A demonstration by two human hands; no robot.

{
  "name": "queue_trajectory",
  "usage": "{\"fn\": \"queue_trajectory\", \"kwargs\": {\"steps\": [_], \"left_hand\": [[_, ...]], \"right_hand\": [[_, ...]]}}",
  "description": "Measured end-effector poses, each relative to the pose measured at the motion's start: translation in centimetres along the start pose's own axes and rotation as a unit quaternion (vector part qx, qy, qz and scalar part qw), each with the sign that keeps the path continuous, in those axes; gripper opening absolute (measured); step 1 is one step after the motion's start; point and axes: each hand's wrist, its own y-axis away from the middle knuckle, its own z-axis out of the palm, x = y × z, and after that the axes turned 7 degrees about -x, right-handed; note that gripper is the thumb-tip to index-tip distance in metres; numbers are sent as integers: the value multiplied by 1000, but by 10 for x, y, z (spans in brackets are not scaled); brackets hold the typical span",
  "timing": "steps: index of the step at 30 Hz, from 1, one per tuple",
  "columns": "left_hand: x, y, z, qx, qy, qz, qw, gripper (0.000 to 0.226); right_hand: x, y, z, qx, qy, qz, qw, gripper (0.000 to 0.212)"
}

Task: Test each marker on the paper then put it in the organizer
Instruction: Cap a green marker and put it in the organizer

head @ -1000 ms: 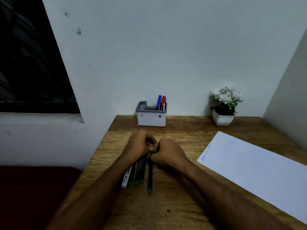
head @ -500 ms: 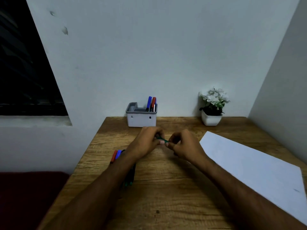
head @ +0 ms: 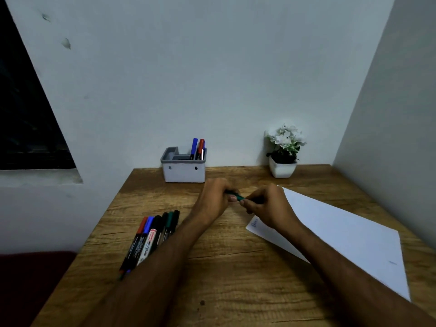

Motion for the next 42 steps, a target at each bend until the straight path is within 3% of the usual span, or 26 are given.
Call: {"fn": "queue_trajectory", "kwargs": {"steps": [3, 7, 9, 12, 14, 22, 26, 29, 32, 37, 42], "left_hand": [[-2, -4, 8, 32, 9, -6, 999, 18], [-22, -8, -1, 136, 25, -109, 984, 22], [-31, -9, 3, 111, 3, -142, 984, 26], [-32, -7, 23, 53, -29, -141, 988, 29], [-30, -6, 31, 56, -37, -141, 988, 28], [-31, -5, 33, 56, -53, -134, 988, 33], [-17, 1, 33, 85, -75, -61, 992, 31], [0, 9, 34, 47, -63, 33, 996, 30], [10, 17, 38, -37, -82, 93, 992, 34], [8, 23, 46, -141, -82, 78, 984, 51], [4, 22, 52, -172, -102, 75, 977, 60]], "right_hand": [[3, -1, -8, -1, 6, 37, 999, 31], [24, 5, -24, 29, -16, 71, 997, 43], [33, 9, -33, 36, -50, 73, 995, 38], [35, 10, -41, 35, -223, 80, 971, 11], [38, 11, -43, 28, -328, 80, 941, 25], [49, 12, -46, 13, -468, 69, 881, 36], [57, 10, -50, 10, -538, 43, 842, 37], [62, 6, -53, 48, -523, 35, 850, 32], [67, 3, -58, 87, -451, 48, 887, 21], [79, -7, -55, 121, -325, 34, 937, 10], [75, -14, -50, 66, -241, 35, 968, 8]]}}
